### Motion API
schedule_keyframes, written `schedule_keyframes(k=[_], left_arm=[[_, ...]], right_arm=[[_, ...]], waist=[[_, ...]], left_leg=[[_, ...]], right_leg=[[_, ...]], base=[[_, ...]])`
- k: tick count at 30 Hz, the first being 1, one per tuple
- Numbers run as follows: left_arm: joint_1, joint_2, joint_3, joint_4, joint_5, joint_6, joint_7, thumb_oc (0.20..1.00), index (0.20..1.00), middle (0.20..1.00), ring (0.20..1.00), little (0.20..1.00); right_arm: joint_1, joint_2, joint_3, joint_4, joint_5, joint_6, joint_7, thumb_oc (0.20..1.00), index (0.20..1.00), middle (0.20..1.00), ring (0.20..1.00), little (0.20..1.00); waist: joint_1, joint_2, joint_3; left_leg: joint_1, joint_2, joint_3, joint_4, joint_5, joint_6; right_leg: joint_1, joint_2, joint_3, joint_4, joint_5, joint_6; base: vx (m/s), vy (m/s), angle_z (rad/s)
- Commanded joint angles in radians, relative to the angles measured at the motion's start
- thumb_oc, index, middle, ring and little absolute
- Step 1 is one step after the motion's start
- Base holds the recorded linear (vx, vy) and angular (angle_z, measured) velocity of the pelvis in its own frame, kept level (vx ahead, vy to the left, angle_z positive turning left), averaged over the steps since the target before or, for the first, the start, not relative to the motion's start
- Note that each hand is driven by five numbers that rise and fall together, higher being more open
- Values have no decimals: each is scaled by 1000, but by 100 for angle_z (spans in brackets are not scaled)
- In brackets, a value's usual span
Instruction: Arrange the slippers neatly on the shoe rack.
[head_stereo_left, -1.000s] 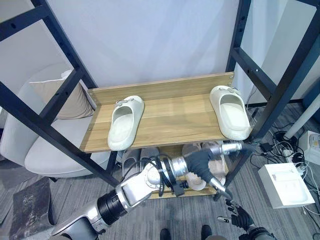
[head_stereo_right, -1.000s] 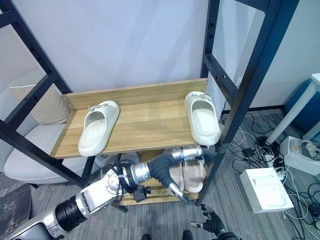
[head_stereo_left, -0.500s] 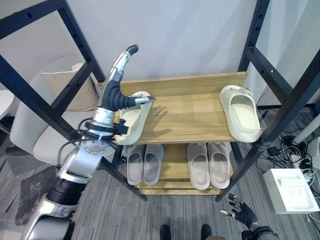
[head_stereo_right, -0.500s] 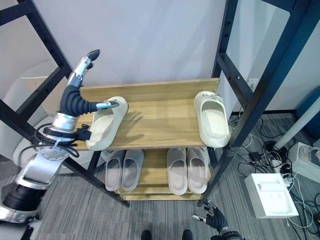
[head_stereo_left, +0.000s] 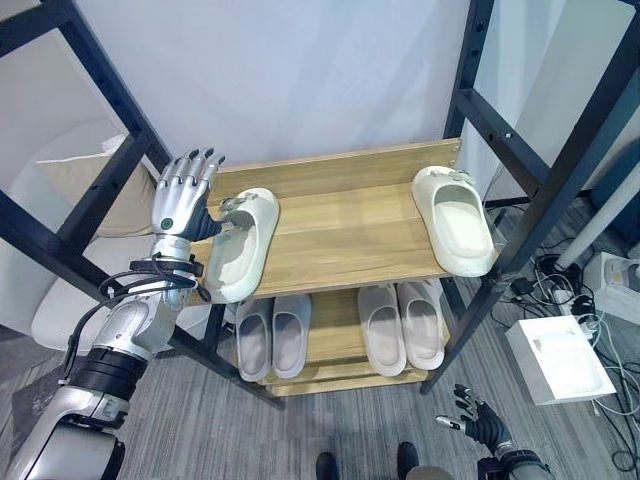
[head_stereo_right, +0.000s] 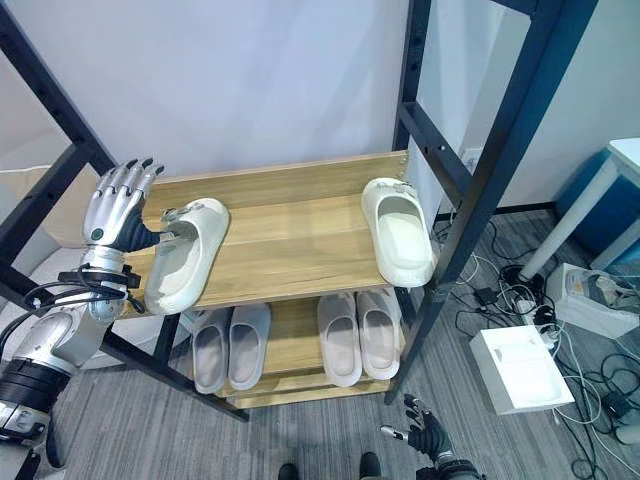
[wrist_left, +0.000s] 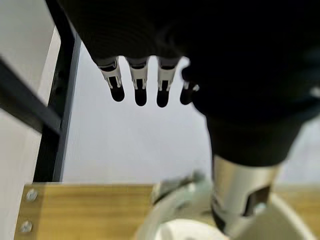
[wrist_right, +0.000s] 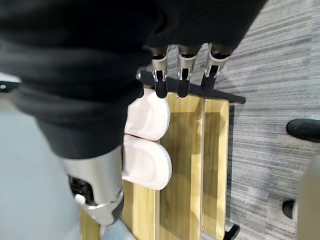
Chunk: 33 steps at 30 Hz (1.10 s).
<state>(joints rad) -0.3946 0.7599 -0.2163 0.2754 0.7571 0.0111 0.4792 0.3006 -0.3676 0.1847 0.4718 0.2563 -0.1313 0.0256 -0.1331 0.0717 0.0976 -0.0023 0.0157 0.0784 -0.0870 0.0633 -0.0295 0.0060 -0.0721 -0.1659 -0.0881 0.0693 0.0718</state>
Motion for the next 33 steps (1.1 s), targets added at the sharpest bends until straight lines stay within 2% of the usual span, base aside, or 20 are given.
schedule_keyframes(k=[1, 4, 7, 8, 9, 10, 17, 25, 29, 33], left_arm=[[-110, 32, 26, 26, 49, 48, 24, 1000, 1000, 1000, 1000, 1000], [-120, 11, 4, 98, 61, 72, 31, 1000, 1000, 1000, 1000, 1000], [-213, 13, -56, 259, 49, 119, 48, 1000, 1000, 1000, 1000, 1000], [-248, 22, -71, 283, 34, 127, 40, 667, 667, 667, 667, 667], [-260, 24, -75, 292, 25, 127, 39, 398, 398, 398, 398, 398], [-271, 24, -82, 315, 13, 126, 38, 200, 200, 200, 200, 200], [-312, 5, -116, 338, -28, 113, 44, 200, 200, 200, 200, 200], [-282, -64, -120, 226, -11, 87, 36, 200, 200, 200, 200, 200], [-292, -76, -120, 96, -3, 56, 22, 200, 200, 200, 200, 200], [-342, -105, -160, 87, -5, 43, 13, 200, 200, 200, 200, 200]], right_arm=[[-27, 17, 18, -53, 16, -56, -11, 1000, 1000, 1000, 1000, 1000], [-33, 25, 28, -50, 15, -58, -21, 1000, 1000, 1000, 1000, 1000], [-44, 13, 24, -44, 30, -65, -36, 1000, 1000, 1000, 1000, 1000], [-40, 13, 13, -41, 37, -63, -43, 1000, 1000, 1000, 1000, 1000], [-37, 15, 12, -40, 40, -64, -46, 1000, 1000, 1000, 1000, 1000], [-35, 16, 11, -39, 42, -63, -48, 1000, 1000, 1000, 1000, 1000], [-46, 28, 28, -35, 46, -65, -56, 1000, 1000, 1000, 1000, 1000], [-59, 39, 25, -23, 46, -60, -64, 1000, 1000, 1000, 1000, 1000], [-64, 36, 17, -27, 49, -54, -66, 1000, 1000, 1000, 1000, 1000], [-97, 34, 21, -7, 53, -46, -78, 1000, 1000, 1000, 1000, 1000]], waist=[[-5, -30, 7], [-12, -30, 7], [-27, -25, 16], [-34, -25, 19], [-38, -23, 20], [-41, -23, 21], [-54, -19, 27], [-52, -15, 26], [-50, -12, 24], [-56, -5, 15]], left_leg=[[62, -19, -14, 0, -84, -13], [63, -20, -11, 0, -85, -12], [55, -20, 1, 0, -85, -12], [51, -19, 7, 0, -85, -11], [50, -20, 9, 0, -85, -11], [49, -19, 11, 0, -85, -11], [44, -20, 26, 0, -89, -8], [51, -21, 24, 0, -92, -8], [54, -22, 17, 0, -93, -9], [58, -22, 22, 0, -93, -8]], right_leg=[[56, -8, -31, 11, -80, 59], [56, -6, -28, 9, -82, 58], [41, -7, -15, 9, -76, 62], [34, -6, -10, 10, -72, 64], [30, -6, -9, 10, -71, 64], [27, -6, -6, 10, -70, 64], [10, -6, 13, 14, -66, 66], [22, -7, 10, 10, -72, 63], [31, -8, 3, 7, -76, 62], [35, -7, 5, 4, -76, 62]], base=[[19, 7, -20], [16, 8, -5], [0, 8, -2], [-2, 25, -7], [-2, 20, -7], [0, 18, -6], [11, 11, -9], [6, 0, -2], [0, 0, 0], [2, -7, -2]])
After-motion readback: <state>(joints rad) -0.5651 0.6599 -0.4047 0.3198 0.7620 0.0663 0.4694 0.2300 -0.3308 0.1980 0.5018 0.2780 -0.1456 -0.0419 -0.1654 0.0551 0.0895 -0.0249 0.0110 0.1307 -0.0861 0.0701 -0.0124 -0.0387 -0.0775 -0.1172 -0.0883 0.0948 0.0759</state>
